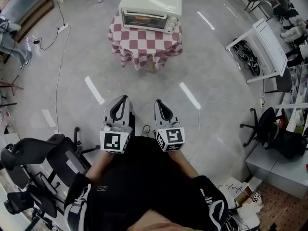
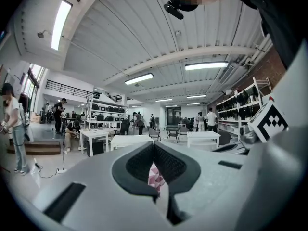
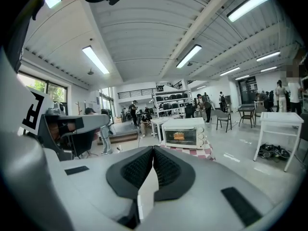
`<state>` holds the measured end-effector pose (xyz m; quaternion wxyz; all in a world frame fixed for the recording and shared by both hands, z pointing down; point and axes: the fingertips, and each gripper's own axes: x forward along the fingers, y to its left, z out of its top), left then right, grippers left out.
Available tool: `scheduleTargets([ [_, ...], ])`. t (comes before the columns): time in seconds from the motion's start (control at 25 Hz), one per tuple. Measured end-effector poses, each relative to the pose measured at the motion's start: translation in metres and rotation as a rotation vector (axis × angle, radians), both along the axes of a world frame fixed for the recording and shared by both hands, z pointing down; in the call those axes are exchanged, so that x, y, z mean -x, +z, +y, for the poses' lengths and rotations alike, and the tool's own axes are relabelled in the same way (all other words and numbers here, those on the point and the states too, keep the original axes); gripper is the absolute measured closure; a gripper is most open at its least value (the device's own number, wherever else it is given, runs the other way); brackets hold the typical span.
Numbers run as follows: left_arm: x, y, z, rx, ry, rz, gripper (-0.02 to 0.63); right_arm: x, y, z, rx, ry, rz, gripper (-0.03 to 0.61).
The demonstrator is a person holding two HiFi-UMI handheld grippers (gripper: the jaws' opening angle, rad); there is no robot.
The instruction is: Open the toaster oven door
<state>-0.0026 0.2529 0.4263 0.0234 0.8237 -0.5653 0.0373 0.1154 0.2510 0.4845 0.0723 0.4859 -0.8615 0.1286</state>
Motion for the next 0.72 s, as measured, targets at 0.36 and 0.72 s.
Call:
scheduleTargets([
  [0.36,0.055,-0.004,-0.112,0.026,0.023,0.035,0.604,0.051,-0.012,-0.108,0.012,0.031,0.028,0.552],
  [0.72,0.111,0.009,-0.186,0.056,0.043,0.048,0.604,0.108,-0.009,-0.189,0.008,0.040,0.038,0.552],
])
